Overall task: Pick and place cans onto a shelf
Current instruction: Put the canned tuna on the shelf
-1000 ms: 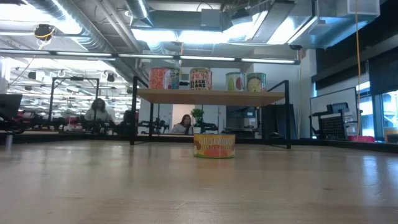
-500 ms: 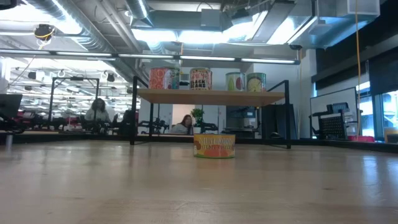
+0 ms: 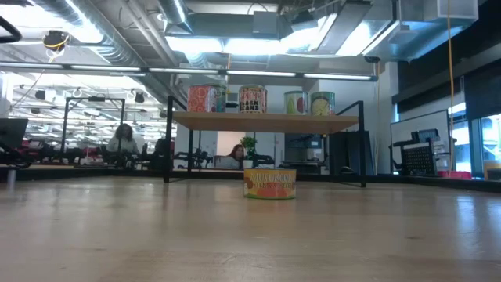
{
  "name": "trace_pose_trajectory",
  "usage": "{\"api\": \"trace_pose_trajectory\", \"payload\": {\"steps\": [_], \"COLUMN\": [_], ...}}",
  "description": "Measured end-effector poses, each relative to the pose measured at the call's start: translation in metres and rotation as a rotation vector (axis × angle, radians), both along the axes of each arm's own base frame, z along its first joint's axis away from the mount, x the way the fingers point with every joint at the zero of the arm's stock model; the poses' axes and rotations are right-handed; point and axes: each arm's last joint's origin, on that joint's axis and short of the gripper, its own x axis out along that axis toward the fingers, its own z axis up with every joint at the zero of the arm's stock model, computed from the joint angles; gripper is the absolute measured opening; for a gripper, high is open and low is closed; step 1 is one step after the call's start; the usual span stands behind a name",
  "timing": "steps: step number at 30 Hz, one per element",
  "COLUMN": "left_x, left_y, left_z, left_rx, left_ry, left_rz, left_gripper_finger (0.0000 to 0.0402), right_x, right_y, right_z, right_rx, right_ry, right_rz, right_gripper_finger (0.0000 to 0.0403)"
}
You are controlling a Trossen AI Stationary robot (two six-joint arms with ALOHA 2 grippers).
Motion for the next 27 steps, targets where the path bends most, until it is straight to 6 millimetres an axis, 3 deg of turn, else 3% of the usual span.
{"api": "trace_pose_trajectory", "payload": {"steps": [6, 15, 21, 27], "left_x": [0.006, 0.025, 0.051, 0.08], "left_y": [0.003, 0.005, 0.01, 0.038], "left_z": [0.0, 0.016, 0.068, 0.134], "left_rx": [-0.05, -0.034, -0.033, 0.059], "left_ry": [0.061, -0.077, -0.166, -0.224], "left_rz": [0.072, 0.12, 0.064, 0.008], "left_gripper_finger": [0.0014, 0.0006, 0.0006, 0.0006], "right_x": [0.0, 0.0, 0.0, 0.0], "right_y": [0.0, 0.0, 0.0, 0.0], "right_z": [0.0, 0.0, 0.0, 0.0], "right_rx": [0.0, -0.001, -0.001, -0.002], "right_ry": [0.0, 0.0, 0.0, 0.001], "right_rz": [-0.001, -0.001, -0.001, -0.003], "right_gripper_finger": [0.0005, 0.0005, 0.0005, 0.0005]}}
